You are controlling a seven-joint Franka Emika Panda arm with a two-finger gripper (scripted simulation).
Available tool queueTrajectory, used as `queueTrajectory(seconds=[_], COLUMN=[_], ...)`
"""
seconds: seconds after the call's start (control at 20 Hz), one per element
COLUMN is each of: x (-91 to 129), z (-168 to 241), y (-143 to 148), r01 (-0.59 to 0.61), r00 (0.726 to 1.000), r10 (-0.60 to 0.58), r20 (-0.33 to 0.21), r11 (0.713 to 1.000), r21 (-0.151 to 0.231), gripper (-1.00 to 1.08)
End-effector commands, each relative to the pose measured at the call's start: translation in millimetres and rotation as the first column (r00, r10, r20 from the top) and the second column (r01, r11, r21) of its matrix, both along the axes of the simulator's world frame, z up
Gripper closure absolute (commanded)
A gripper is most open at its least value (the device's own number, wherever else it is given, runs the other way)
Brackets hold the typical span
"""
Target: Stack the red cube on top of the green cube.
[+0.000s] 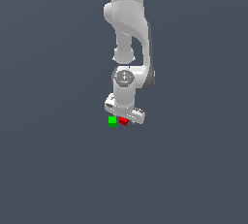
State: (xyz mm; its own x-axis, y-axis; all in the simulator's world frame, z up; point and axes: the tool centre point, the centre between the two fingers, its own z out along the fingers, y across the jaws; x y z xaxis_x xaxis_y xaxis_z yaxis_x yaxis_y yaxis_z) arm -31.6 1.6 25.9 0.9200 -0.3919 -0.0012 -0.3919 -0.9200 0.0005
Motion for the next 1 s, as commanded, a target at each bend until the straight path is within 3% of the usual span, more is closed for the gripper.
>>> queueTrajectory(seconds=[0.0,0.1,0.15,0.95], x=[1,1,1,1], z=[-5,-6,-6,5], y=[0,0,0,1], r01=[0.000,0.000,0.000,-0.001], r00=[1.000,1.000,1.000,1.000], r10=[0.000,0.000,0.000,0.001], r20=[0.001,0.001,0.001,0.001], r11=[1.000,1.000,1.000,1.000], r21=[0.000,0.000,0.000,0.000], gripper=[-0.92,-0.92,1.08,1.08])
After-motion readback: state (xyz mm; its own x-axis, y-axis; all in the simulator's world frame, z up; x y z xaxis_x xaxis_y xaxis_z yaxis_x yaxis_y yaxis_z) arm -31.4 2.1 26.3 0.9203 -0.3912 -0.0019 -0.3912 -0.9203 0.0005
